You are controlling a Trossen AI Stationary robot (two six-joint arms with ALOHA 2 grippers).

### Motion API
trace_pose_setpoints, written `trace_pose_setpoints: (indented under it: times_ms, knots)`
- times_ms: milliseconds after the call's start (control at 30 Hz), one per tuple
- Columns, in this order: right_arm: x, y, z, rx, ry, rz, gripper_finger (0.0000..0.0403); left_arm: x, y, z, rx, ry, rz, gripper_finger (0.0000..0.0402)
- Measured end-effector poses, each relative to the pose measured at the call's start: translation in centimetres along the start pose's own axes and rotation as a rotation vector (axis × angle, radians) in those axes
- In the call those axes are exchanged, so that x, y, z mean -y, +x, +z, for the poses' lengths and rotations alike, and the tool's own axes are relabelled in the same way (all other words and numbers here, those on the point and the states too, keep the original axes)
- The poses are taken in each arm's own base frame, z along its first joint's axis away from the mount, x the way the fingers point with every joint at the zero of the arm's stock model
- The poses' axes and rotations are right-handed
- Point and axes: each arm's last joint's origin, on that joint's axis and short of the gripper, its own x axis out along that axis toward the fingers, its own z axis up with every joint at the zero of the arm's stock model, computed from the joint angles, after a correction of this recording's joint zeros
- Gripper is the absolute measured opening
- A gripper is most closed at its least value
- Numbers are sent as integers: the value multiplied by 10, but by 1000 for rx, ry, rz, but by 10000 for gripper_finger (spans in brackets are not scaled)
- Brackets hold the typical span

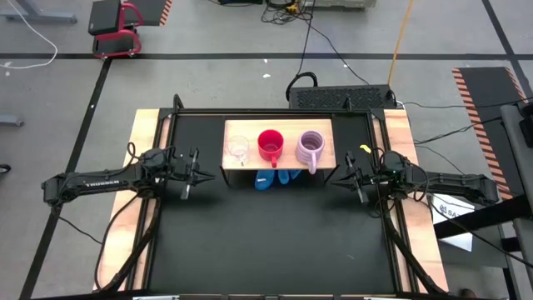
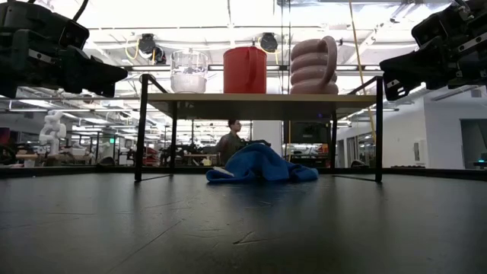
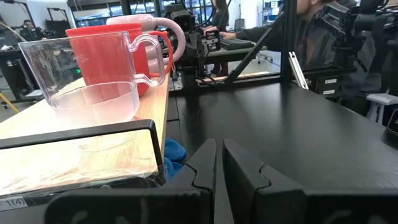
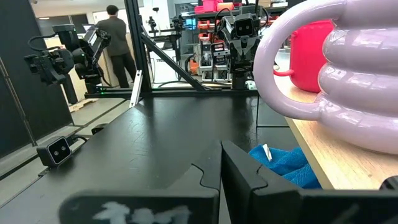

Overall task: Stack small to large cups/mugs on shelf
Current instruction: Return to Home Position

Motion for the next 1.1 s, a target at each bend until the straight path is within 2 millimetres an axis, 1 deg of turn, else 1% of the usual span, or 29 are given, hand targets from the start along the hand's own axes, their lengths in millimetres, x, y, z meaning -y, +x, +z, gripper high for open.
trace_pose_setpoints:
  times_ms: [1100]
  knots:
    - [0, 0, 0, 0, 0, 0, 0, 0, 0, 0, 0, 0, 0, 31]
